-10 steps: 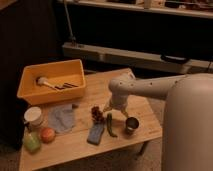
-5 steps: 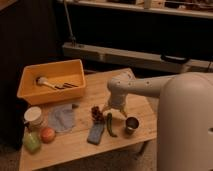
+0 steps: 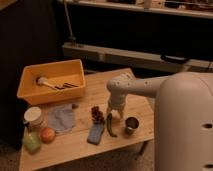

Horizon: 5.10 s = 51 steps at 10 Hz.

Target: Place pepper in metal cup

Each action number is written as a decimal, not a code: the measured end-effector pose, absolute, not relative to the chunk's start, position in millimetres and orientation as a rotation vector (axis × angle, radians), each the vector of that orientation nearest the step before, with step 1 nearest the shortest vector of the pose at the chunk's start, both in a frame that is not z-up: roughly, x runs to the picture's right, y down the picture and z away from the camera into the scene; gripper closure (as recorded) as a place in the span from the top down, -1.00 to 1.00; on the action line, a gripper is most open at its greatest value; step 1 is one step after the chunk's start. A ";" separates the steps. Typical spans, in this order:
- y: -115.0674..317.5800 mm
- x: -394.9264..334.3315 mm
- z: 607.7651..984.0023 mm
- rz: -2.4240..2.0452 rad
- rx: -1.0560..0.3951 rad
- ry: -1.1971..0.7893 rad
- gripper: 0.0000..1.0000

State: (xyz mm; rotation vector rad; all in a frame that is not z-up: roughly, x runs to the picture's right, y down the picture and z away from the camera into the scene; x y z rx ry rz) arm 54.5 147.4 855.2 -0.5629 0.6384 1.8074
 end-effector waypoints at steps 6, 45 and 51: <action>149.9 30.6 859.9 1.780 -0.601 0.615 0.18; 72.7 171.0 771.8 2.113 -0.219 0.310 -0.86; 82.7 182.7 766.5 2.142 -0.251 0.257 -0.86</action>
